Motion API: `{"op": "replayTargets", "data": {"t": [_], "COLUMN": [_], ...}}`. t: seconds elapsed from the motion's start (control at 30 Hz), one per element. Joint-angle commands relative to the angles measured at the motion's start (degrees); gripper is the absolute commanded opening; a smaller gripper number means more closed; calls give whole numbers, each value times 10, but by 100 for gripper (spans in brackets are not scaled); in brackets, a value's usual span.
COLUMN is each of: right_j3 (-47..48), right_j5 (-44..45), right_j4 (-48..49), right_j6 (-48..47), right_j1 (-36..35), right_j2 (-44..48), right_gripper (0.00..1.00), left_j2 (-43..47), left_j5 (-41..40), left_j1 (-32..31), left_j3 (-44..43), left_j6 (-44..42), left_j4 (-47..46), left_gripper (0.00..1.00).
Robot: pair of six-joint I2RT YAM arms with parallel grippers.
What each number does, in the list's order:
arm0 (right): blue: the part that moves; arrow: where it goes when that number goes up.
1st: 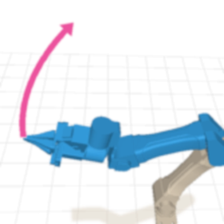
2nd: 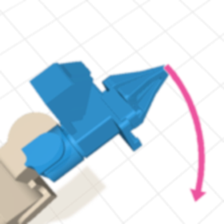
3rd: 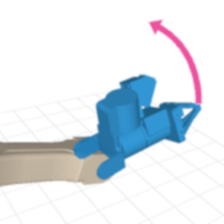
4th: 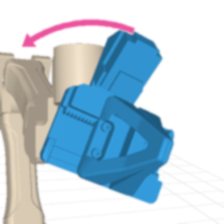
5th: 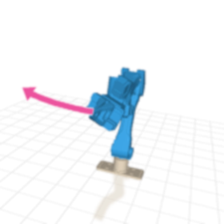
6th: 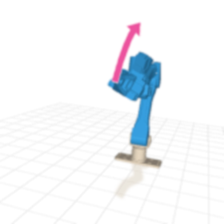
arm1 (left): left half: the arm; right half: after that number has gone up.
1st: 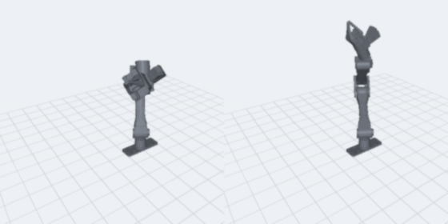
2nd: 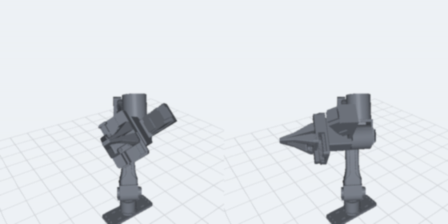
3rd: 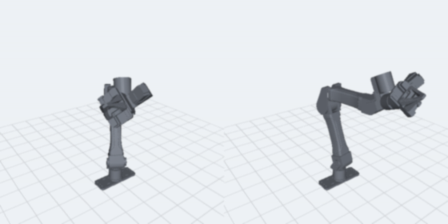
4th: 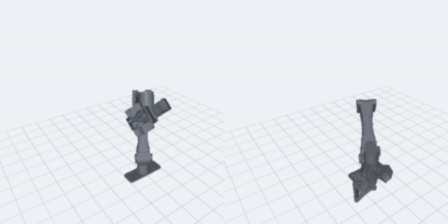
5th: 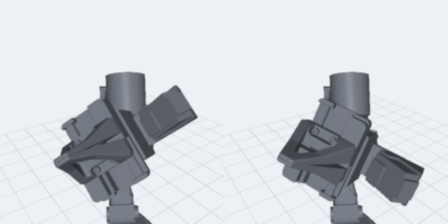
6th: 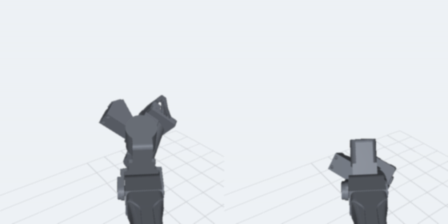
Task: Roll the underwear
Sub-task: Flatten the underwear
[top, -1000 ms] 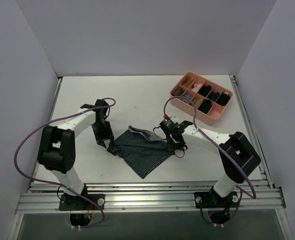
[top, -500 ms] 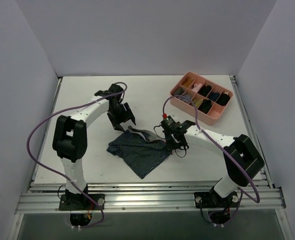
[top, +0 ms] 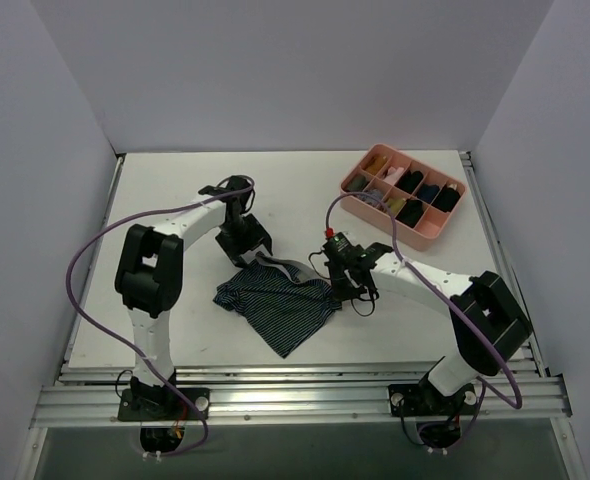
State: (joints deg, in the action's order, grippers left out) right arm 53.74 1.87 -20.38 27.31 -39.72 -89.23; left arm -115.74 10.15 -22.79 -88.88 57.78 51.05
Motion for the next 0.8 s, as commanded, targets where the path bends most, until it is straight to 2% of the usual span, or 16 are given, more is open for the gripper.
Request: {"op": "replayTargets", "data": {"t": [0.0,0.1,0.17,0.2,0.27,0.3,0.4,0.43,0.53,0.6,0.63,0.77], "right_j3": [-11,-14,-17,-18,-20,-21,-20,-15,30,93,116,229], "right_j5": [-7,-7,-9,-9,-9,-8,-2,2,44,68,113,197], "right_j4": [-10,-10,-9,-10,-8,-6,-8,-16,-39,-66,-79,-100], "right_j6": [-2,-3,-3,-3,-3,-5,-6,-10,-19,-34,-38,-75], "right_j1": [0,0,0,0,0,0,0,1,6,11,13,43], "right_j2": [26,27,27,27,27,27,21,20,-1,-23,-30,-59], "right_gripper": [0,0,0,0,0,0,0,0,0,0,0,0], "left_j2": [-32,-48,-53,-55,-55,-56,-61,-61,-62,-62,-63,-88], "left_j5": [-18,-15,-14,-16,-21,-25,-27,-25,-23,-22,-19,44], "left_j1": [3,2,3,3,4,5,9,11,17,20,22,43], "left_j3": [-31,-45,-48,-51,-58,-66,-83,-98,-131,-175,-192,-292], "left_j6": [16,20,21,22,21,19,11,8,-6,-17,-21,-36], "left_j4": [-7,-9,-9,-9,-3,5,22,34,67,80,93,121], "left_gripper": [73,69,63,55,49,39,26,18,6,2,2,2]}}
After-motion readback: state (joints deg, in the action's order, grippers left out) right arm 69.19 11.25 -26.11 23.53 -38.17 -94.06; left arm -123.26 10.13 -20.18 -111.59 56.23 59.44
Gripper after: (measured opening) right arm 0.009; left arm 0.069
